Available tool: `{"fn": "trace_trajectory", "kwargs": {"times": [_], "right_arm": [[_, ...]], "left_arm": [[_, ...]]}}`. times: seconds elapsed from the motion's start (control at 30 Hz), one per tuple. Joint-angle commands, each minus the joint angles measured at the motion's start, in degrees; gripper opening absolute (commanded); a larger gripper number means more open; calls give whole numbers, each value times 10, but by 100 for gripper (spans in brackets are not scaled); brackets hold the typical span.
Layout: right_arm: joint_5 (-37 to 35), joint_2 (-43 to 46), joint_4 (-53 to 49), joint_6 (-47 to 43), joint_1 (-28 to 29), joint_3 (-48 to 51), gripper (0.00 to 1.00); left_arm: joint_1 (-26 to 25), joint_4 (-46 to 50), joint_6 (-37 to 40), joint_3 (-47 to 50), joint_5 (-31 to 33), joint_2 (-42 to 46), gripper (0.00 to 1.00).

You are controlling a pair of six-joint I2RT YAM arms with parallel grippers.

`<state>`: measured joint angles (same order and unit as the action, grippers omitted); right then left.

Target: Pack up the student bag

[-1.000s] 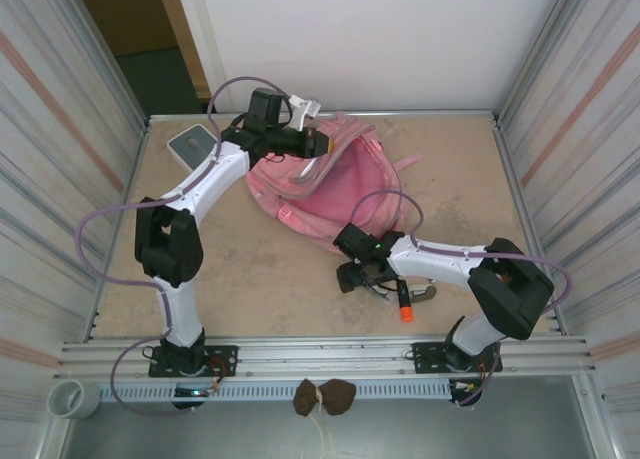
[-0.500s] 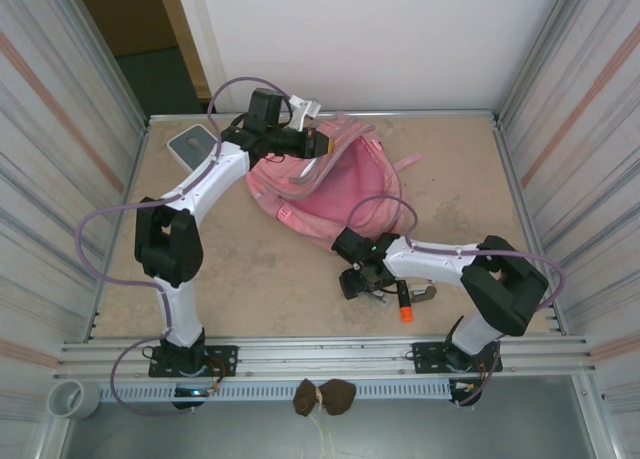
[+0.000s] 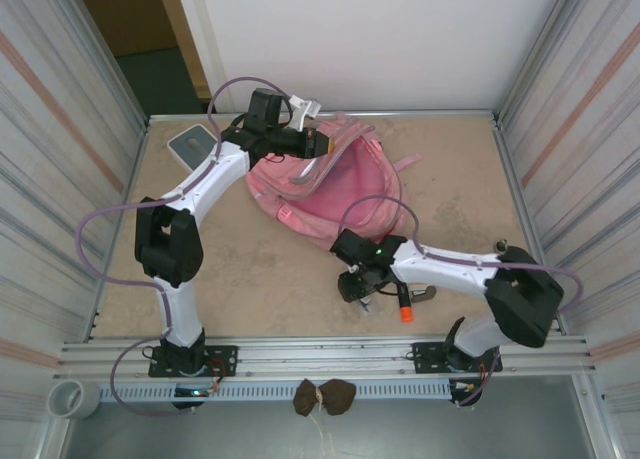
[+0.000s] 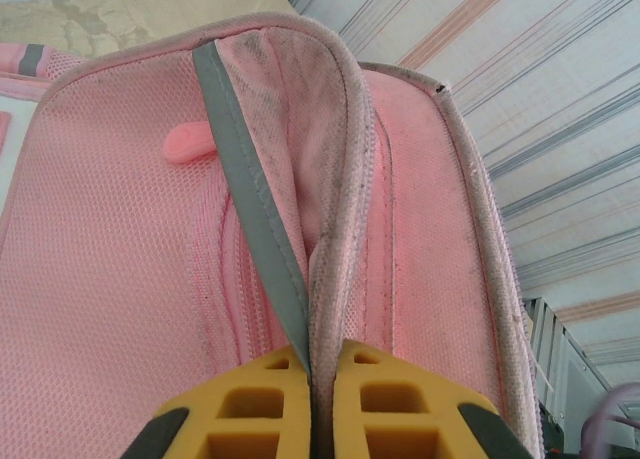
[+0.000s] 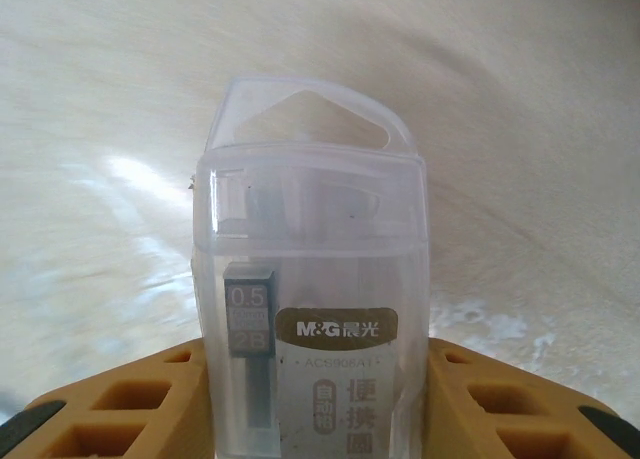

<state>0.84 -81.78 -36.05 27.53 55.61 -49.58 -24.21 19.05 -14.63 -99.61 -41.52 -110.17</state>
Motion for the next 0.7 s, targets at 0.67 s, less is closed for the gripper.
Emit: {"fn": "trace_trajectory", "kwargs": {"times": [0.67], "right_arm": [[140,-233,354,335,-318,-254,44]], "left_arm": [[2,-38,-12,-7,-21,21,0]]}}
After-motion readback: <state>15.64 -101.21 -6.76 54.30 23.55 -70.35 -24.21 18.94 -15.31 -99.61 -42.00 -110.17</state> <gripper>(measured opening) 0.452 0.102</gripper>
